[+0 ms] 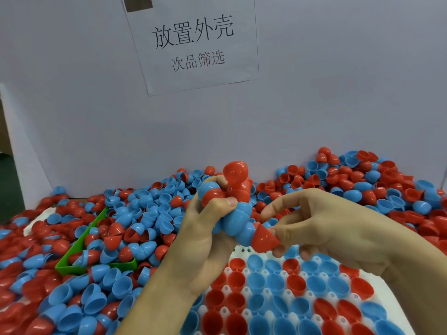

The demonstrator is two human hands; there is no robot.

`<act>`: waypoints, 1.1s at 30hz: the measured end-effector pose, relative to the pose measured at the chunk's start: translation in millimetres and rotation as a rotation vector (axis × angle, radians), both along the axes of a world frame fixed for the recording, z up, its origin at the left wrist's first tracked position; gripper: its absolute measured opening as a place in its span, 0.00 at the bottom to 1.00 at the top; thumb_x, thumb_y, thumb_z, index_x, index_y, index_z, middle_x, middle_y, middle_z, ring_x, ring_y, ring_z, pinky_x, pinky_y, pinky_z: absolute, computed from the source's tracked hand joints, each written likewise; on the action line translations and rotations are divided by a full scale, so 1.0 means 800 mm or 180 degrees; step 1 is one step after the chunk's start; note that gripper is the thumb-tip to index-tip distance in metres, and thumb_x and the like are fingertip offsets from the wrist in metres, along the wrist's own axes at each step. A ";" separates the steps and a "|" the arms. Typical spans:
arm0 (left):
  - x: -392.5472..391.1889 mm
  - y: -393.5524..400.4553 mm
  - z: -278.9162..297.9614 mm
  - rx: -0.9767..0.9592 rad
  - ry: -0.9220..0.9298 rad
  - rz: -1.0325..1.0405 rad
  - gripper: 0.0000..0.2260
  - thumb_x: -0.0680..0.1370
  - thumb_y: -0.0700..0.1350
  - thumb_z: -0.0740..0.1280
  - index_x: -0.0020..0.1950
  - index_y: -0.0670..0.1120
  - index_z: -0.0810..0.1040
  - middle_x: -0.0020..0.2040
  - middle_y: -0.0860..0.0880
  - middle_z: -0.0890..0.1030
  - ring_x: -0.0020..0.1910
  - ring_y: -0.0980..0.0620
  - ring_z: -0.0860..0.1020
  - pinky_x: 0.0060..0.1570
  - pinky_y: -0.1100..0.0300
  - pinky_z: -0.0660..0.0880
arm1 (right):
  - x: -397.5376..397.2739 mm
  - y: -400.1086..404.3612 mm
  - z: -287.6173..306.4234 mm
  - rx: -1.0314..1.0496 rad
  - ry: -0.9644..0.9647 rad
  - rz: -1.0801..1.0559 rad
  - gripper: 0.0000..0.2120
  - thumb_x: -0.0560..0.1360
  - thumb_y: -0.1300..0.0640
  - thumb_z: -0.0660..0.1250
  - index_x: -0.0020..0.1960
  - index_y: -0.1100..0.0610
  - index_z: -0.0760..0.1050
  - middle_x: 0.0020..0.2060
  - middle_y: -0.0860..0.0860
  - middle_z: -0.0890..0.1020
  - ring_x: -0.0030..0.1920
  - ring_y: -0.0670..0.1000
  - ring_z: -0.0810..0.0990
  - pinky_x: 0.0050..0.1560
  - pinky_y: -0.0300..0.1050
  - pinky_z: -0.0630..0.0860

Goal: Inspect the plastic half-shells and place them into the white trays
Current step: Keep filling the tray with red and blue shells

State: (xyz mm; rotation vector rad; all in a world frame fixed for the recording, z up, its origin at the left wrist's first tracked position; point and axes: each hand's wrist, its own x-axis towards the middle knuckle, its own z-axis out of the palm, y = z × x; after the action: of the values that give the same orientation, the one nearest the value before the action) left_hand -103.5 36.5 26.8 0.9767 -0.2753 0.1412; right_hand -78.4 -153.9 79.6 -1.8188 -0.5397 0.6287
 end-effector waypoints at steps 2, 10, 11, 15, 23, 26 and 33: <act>-0.003 -0.001 0.001 -0.0026 -0.0083 -0.0086 0.21 0.64 0.44 0.74 0.56 0.47 0.75 0.42 0.46 0.76 0.40 0.49 0.77 0.44 0.52 0.80 | 0.000 0.003 0.000 -0.0104 -0.0104 0.0025 0.10 0.73 0.60 0.74 0.54 0.56 0.80 0.37 0.56 0.86 0.37 0.47 0.85 0.33 0.32 0.76; -0.014 -0.006 0.006 -0.0061 -0.0143 0.0116 0.21 0.65 0.44 0.74 0.55 0.45 0.73 0.42 0.47 0.76 0.40 0.50 0.77 0.46 0.56 0.80 | -0.004 0.011 -0.005 -0.0308 -0.0361 0.0064 0.02 0.73 0.59 0.73 0.45 0.57 0.85 0.37 0.53 0.87 0.37 0.46 0.85 0.39 0.32 0.77; -0.014 -0.005 0.006 -0.0089 -0.0146 0.0156 0.20 0.65 0.45 0.74 0.54 0.44 0.73 0.41 0.47 0.76 0.41 0.50 0.77 0.47 0.55 0.80 | -0.005 0.010 -0.003 -0.0299 -0.0410 0.0091 0.03 0.74 0.59 0.73 0.44 0.57 0.85 0.37 0.53 0.87 0.37 0.45 0.84 0.39 0.32 0.77; -0.015 0.002 0.013 -0.0293 -0.0307 0.0281 0.11 0.66 0.43 0.73 0.45 0.48 0.77 0.40 0.50 0.76 0.41 0.54 0.77 0.49 0.55 0.81 | -0.009 -0.007 0.015 -0.0338 -0.0809 -0.0171 0.05 0.75 0.55 0.72 0.43 0.50 0.86 0.36 0.50 0.86 0.36 0.43 0.83 0.38 0.30 0.76; -0.015 0.019 0.025 -0.0347 -0.0168 0.0402 0.04 0.69 0.42 0.70 0.41 0.48 0.77 0.40 0.50 0.77 0.41 0.54 0.76 0.44 0.55 0.80 | 0.032 -0.026 0.025 -0.0945 -0.1422 -0.1096 0.02 0.73 0.52 0.74 0.41 0.48 0.84 0.33 0.44 0.86 0.35 0.40 0.83 0.37 0.34 0.75; -0.015 0.018 0.027 -0.0235 -0.0048 0.0394 0.06 0.70 0.40 0.73 0.40 0.48 0.76 0.39 0.50 0.77 0.39 0.54 0.77 0.41 0.56 0.80 | 0.056 0.007 -0.003 -0.1726 -0.1811 -0.0940 0.04 0.74 0.55 0.73 0.40 0.50 0.84 0.37 0.47 0.86 0.38 0.45 0.84 0.38 0.38 0.80; -0.013 0.018 0.029 -0.0043 0.0137 0.0511 0.09 0.76 0.35 0.67 0.40 0.48 0.75 0.40 0.49 0.76 0.40 0.52 0.75 0.38 0.58 0.78 | 0.094 0.061 -0.071 -0.3121 -0.2303 -0.0371 0.08 0.72 0.66 0.65 0.34 0.63 0.74 0.30 0.58 0.73 0.31 0.57 0.72 0.32 0.45 0.67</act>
State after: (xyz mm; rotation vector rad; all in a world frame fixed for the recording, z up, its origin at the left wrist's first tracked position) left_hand -113.9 50.8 49.9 0.9869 -0.1560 0.2680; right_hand -3.2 -105.4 23.0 -3.0183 -0.6357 0.0973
